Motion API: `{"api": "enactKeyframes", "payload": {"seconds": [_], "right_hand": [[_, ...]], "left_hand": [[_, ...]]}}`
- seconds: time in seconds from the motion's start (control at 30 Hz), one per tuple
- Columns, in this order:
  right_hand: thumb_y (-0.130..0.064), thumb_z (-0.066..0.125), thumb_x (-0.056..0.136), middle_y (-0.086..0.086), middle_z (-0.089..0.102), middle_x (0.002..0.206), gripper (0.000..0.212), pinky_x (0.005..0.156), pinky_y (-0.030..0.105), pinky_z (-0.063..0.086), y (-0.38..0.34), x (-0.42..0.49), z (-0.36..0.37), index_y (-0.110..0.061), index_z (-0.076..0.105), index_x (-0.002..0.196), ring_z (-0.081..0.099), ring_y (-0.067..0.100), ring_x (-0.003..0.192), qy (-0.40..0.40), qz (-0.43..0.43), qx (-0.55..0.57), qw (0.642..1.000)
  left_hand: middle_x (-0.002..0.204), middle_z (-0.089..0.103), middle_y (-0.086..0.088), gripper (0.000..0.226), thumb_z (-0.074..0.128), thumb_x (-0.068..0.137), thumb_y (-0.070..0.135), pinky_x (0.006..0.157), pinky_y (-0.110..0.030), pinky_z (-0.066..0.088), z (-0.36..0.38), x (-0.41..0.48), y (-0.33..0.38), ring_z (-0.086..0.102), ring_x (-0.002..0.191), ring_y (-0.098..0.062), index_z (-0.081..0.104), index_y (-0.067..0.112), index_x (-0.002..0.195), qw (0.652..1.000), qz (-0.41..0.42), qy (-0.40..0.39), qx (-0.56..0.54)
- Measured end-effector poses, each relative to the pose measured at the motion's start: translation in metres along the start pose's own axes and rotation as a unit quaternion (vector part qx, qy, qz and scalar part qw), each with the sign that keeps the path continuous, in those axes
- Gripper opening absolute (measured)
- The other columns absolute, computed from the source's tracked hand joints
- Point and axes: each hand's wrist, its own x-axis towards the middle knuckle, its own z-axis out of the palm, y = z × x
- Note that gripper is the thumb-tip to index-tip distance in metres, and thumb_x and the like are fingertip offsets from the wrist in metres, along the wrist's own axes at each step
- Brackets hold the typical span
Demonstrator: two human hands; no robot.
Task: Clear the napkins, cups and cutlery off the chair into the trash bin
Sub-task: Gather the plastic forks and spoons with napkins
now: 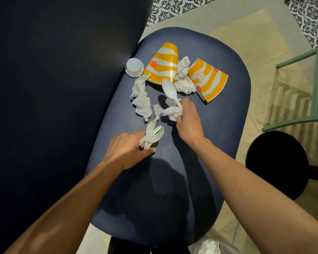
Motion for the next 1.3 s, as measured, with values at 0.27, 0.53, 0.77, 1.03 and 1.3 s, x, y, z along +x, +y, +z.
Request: {"api": "enactKeyframes", "payload": {"seconds": [0.27,0.53,0.77,1.03,1.3], "right_hand": [[-0.015,0.065,0.085,-0.005,0.066,0.097,0.027,0.055,0.004,0.041,-0.014,0.003,-0.005,-0.017,0.062,0.111,0.058,0.001,0.076,-0.184,0.043,0.25,0.95],[0.003,0.064,0.082,0.005,0.065,0.117,0.044,0.076,0.008,0.048,-0.001,-0.005,-0.013,-0.013,0.059,0.123,0.06,0.007,0.094,-0.311,0.013,0.229,0.922],[0.004,0.06,0.085,-0.021,0.069,0.079,0.034,0.056,0.004,0.044,0.01,-0.009,-0.011,-0.008,0.06,0.117,0.061,-0.01,0.067,-0.285,0.026,0.299,0.91],[0.001,0.058,0.085,-0.006,0.06,0.119,0.053,0.089,0.011,0.046,0.01,-0.008,-0.015,-0.021,0.049,0.131,0.058,0.006,0.105,-0.2,-0.012,0.275,0.94],[0.007,0.048,0.087,-0.015,0.068,0.085,0.033,0.063,0.009,0.047,0.01,-0.017,-0.015,-0.009,0.063,0.111,0.06,-0.004,0.075,-0.265,-0.002,0.286,0.921]], "left_hand": [[0.055,0.051,0.01,0.028,0.045,0.084,0.054,0.046,-0.024,0.026,-0.002,0.008,0.017,0.048,0.053,-0.01,0.052,0.027,0.081,0.996,0.028,0.032,-0.079],[0.053,0.047,0.01,0.031,0.048,0.09,0.04,0.044,-0.023,0.025,-0.001,0.011,0.027,0.043,0.049,-0.01,0.04,0.035,0.061,0.988,0.051,0.02,-0.143],[0.053,0.05,0.018,0.038,0.042,0.092,0.049,0.047,-0.02,0.027,-0.002,0.018,0.041,0.042,0.051,-0.005,0.043,0.027,0.061,0.974,0.051,0.006,-0.223],[0.047,0.046,0.011,0.057,0.042,0.088,0.06,0.047,-0.02,0.03,0.001,0.017,0.046,0.039,0.048,-0.008,0.051,0.011,0.061,0.974,0.046,0.001,-0.223],[0.042,0.036,0.01,0.052,0.049,0.089,0.052,0.047,-0.019,0.026,0.004,0.017,0.053,0.031,0.043,-0.008,0.039,0.023,0.047,0.953,0.033,-0.044,-0.299]]}}
